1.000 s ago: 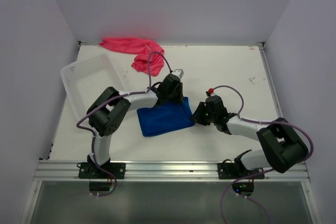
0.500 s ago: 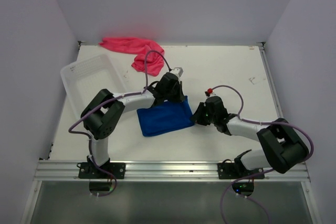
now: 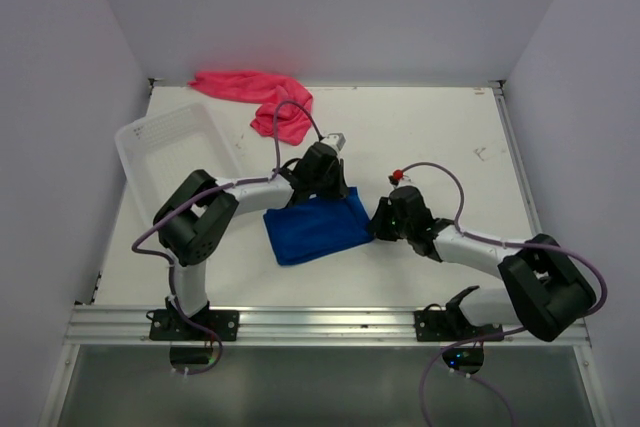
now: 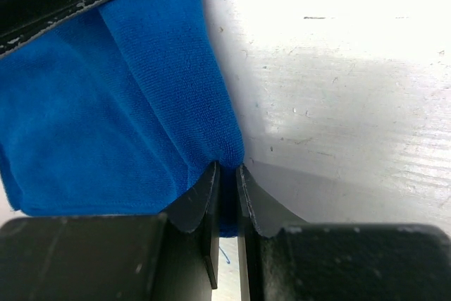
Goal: Roll the towels
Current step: Roll the towel
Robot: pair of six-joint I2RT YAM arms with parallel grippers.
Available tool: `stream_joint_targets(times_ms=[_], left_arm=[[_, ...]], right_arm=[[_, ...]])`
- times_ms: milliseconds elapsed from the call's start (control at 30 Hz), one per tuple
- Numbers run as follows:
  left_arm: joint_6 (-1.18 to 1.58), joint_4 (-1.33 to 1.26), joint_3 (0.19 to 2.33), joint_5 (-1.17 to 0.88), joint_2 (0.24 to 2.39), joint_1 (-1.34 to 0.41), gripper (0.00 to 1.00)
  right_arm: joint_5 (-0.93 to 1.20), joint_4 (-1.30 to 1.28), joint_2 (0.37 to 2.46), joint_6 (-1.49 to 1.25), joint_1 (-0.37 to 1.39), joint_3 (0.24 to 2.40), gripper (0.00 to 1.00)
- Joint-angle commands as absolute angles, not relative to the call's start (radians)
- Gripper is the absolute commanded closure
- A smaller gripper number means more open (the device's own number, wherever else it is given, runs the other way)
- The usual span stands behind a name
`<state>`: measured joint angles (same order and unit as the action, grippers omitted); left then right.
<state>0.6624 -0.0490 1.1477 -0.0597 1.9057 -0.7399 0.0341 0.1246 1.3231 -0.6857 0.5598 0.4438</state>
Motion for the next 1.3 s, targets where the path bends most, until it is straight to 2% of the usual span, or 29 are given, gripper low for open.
stream_joint_targets(times_ms=[0, 133, 233, 300, 400, 600, 800, 1033, 1267], left_arm=[[0.669, -0.107, 1.126, -0.047, 1.897, -0.732, 1.0], [0.681, -0.129, 1.103, -0.071, 1.914, -0.732, 0.99], [0.687, -0.133, 1.097, -0.081, 1.913, -0.732, 0.89], [0.687, -0.124, 1.104, -0.097, 1.914, -0.732, 0.78], [0.68, -0.097, 1.129, -0.098, 1.899, -0.729, 0.69], [0.677, -0.054, 1.215, -0.138, 1.865, -0.712, 0.64], [0.709, -0.037, 1.27, -0.192, 1.861, -0.709, 0.63], [0.788, -0.054, 1.285, -0.282, 1.885, -0.707, 0.61], [0.808, -0.04, 1.269, -0.282, 1.917, -0.724, 0.61]], right_arm=[[-0.078, 0.003, 1.299, -0.623, 0.61, 0.465, 1.0], [-0.184, -0.07, 1.289, -0.586, 0.685, 0.505, 1.0], [-0.251, -0.1, 1.289, -0.572, 0.735, 0.528, 1.0], [-0.267, -0.107, 1.289, -0.574, 0.747, 0.535, 1.0], [-0.281, -0.115, 1.289, -0.569, 0.749, 0.546, 1.0], [-0.29, -0.117, 1.295, -0.568, 0.758, 0.558, 1.0], [-0.296, -0.1, 1.304, -0.584, 0.764, 0.548, 1.0], [-0.316, -0.095, 1.305, -0.589, 0.77, 0.548, 1.0], [-0.324, -0.083, 1.312, -0.612, 0.772, 0.537, 1.0]])
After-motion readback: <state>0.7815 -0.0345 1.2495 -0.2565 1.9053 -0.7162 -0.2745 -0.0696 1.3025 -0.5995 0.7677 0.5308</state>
